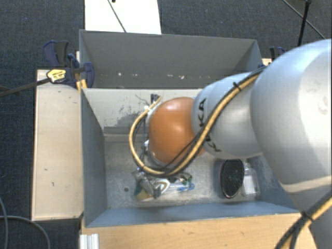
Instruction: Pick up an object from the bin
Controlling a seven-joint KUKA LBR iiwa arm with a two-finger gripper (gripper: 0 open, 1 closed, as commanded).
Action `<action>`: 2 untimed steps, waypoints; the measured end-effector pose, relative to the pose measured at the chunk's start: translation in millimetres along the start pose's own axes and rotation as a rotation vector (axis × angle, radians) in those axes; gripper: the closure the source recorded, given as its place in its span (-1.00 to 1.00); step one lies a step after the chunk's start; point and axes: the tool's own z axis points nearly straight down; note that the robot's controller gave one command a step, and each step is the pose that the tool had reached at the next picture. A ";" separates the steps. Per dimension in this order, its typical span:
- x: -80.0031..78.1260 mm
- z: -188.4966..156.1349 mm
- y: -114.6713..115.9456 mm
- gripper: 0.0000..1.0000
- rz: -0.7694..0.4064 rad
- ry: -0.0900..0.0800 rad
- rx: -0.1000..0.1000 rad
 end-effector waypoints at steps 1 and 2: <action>-1.8 -0.2 -0.2 -1.00 0.002 -0.008 0.001; 0.2 0.4 -0.2 1.00 0.003 0.000 0.000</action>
Offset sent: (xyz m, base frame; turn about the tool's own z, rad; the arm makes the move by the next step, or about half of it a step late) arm 0.0000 0.0000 0.0000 0.0000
